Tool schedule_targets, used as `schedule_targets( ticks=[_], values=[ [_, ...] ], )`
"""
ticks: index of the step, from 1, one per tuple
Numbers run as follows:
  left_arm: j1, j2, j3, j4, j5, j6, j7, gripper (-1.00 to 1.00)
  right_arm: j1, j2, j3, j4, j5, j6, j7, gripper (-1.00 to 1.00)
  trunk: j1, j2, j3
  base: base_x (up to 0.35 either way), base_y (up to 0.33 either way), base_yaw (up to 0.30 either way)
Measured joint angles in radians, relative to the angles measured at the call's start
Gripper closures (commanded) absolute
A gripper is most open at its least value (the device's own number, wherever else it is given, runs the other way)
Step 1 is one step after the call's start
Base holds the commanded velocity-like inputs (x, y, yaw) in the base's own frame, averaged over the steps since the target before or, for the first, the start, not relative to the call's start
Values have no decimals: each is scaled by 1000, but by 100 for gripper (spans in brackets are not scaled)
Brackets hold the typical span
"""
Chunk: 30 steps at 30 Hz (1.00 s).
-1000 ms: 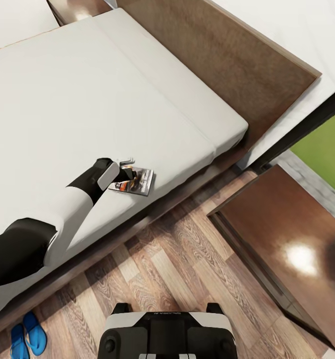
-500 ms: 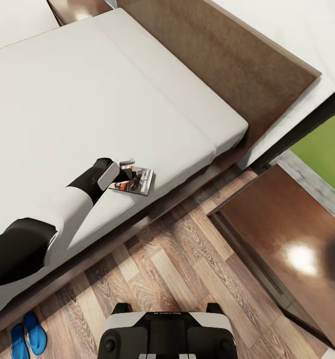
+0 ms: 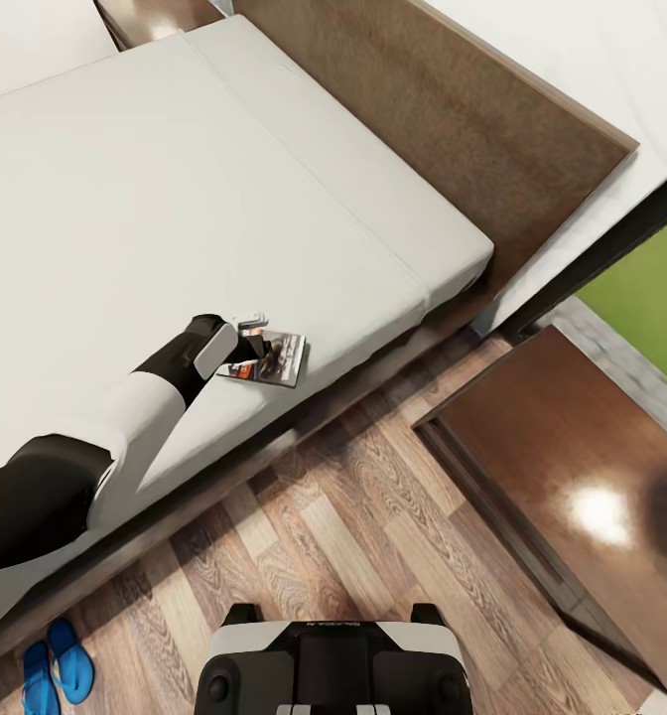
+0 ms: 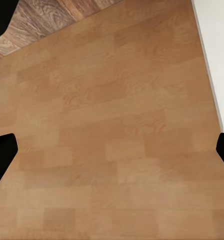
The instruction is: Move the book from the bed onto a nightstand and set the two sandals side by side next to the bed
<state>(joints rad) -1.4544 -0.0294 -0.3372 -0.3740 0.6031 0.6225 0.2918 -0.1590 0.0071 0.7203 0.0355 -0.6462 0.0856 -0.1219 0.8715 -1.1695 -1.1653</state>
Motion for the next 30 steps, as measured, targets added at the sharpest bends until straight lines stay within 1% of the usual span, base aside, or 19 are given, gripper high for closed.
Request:
schedule_targets(
  ticks=[30],
  values=[
    [0,1,0,-1,3,0,0,-100,0,0,1,-3,0,0,0,-100,0,0,0,-24,0,0]
  ],
)
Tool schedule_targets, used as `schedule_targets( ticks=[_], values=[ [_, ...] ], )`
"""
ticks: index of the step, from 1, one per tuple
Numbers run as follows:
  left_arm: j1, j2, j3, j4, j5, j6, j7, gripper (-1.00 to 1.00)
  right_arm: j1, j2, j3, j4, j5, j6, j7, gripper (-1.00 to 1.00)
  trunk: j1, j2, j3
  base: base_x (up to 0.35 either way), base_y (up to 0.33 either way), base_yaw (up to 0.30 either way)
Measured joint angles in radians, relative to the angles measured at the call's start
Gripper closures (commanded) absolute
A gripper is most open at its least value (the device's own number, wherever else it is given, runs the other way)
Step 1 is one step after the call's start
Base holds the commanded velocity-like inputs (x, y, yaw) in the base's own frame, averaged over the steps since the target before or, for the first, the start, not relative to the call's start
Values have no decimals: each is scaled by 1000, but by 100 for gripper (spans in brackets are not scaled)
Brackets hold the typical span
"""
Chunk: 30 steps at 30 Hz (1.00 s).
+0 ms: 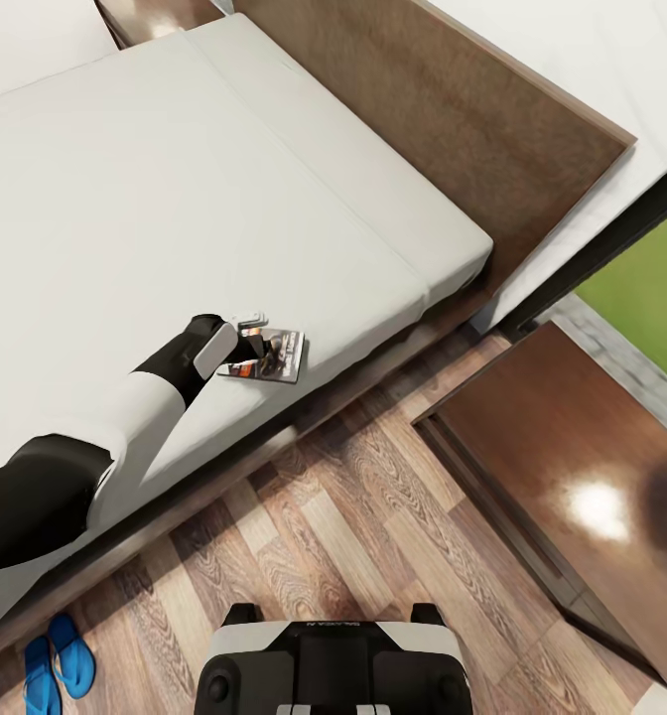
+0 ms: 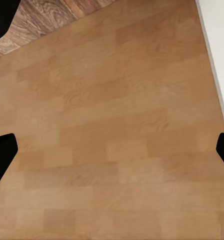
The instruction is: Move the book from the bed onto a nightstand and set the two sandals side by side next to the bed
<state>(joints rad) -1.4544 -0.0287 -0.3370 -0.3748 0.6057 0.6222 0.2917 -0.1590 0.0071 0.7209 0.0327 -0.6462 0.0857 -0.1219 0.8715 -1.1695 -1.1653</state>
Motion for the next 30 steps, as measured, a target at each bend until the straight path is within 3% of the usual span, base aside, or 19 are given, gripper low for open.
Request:
schedule_targets(
  ticks=[30],
  values=[
    [0,0,0,2,-3,0,0,-100,0,0,0,0,0,0,0,-100,0,0,0,-31,0,0]
  ],
)
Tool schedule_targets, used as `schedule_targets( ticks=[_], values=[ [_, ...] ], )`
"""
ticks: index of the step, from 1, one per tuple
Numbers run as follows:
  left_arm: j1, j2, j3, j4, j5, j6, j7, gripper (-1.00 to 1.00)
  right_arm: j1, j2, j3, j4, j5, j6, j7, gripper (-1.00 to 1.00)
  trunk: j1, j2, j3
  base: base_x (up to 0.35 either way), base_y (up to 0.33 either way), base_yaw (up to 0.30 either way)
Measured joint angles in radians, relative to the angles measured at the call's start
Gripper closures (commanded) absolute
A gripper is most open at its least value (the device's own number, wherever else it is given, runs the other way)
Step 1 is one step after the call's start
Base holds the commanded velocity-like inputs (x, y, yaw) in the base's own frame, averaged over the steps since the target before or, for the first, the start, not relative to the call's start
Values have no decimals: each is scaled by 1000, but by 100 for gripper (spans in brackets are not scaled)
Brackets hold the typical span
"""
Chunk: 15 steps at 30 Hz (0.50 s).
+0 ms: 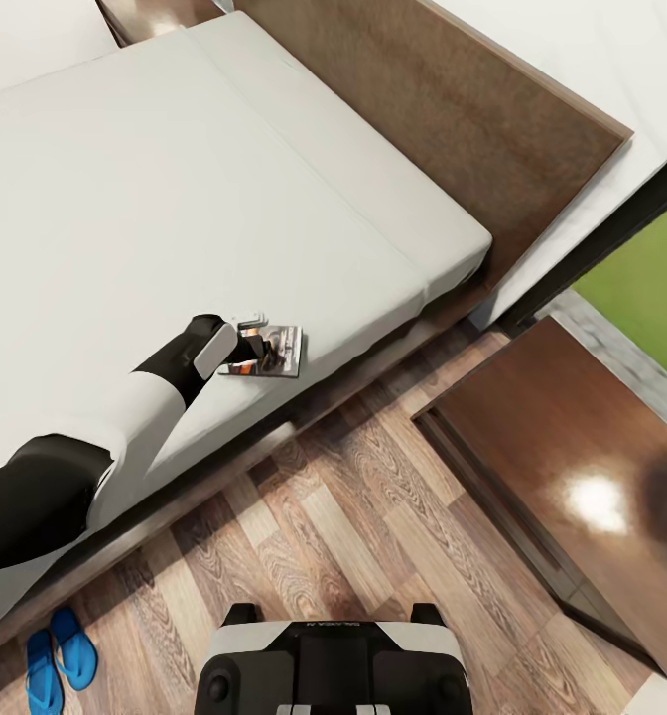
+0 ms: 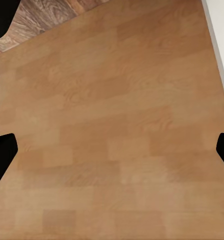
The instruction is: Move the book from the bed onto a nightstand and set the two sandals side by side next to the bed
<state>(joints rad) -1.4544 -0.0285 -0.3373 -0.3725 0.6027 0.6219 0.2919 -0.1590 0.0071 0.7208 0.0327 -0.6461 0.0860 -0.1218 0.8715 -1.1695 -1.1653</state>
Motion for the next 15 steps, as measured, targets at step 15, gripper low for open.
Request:
schedule_targets(
  ticks=[15],
  values=[
    [0,0,1,-1,6,-1,-1,-100,0,0,0,0,0,0,0,-100,0,0,0,-11,0,0]
  ],
)
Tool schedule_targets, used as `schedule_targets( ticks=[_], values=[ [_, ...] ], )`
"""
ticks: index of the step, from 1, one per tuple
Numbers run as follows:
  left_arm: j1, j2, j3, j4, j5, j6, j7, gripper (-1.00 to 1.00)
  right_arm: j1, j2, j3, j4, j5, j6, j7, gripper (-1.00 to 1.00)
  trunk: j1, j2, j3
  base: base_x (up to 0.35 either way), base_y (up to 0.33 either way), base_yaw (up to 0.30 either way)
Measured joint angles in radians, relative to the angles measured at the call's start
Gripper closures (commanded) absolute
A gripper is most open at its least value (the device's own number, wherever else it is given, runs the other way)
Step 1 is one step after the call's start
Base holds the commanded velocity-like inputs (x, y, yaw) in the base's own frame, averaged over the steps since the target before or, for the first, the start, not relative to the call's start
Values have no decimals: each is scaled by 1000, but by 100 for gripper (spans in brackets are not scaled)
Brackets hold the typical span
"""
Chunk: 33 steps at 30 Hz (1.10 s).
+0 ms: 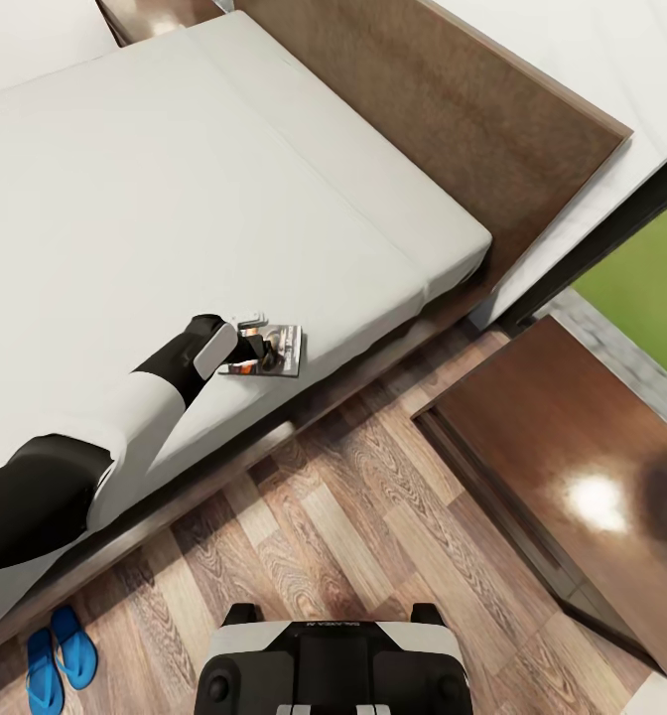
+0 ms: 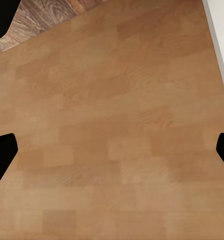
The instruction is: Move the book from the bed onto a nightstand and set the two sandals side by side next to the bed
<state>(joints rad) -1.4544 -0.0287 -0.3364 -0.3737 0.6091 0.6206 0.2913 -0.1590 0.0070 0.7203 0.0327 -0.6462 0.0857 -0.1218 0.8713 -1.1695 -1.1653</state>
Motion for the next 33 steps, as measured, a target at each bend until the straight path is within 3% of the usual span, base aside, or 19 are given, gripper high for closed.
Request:
schedule_targets(
  ticks=[33],
  values=[
    [0,0,0,1,0,0,2,-100,0,0,1,-2,0,0,0,-100,0,0,0,-35,0,0]
  ],
)
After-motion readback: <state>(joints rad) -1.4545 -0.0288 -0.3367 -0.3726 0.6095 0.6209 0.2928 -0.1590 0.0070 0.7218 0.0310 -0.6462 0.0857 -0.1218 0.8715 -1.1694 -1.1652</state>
